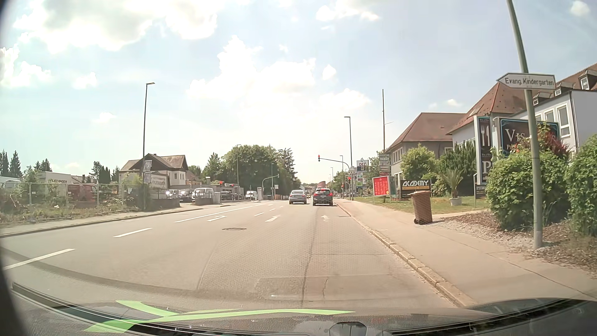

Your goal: Follow the waypoints while adhering to traffic rules and regulations

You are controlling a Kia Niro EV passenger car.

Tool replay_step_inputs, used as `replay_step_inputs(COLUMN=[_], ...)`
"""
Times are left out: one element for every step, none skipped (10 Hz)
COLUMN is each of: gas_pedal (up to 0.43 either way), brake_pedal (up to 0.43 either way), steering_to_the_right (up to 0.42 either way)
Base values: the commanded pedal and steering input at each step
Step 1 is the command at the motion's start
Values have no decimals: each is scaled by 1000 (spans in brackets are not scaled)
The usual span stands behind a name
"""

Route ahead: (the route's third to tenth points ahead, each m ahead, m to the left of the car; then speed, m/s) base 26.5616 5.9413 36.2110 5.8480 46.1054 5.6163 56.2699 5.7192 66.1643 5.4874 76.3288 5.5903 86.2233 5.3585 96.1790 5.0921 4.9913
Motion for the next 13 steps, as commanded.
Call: replay_step_inputs(gas_pedal=[39, 39, 28, 28, 28, 28, 28, 28, 20, 20, 20, 8, 0], brake_pedal=[0, 0, 0, 0, 0, 0, 0, 0, 0, 0, 0, 0, 0], steering_to_the_right=[-6, -6, -6, -4, -3, -3, -3, -3, -3, -3, -3, -3, -3])
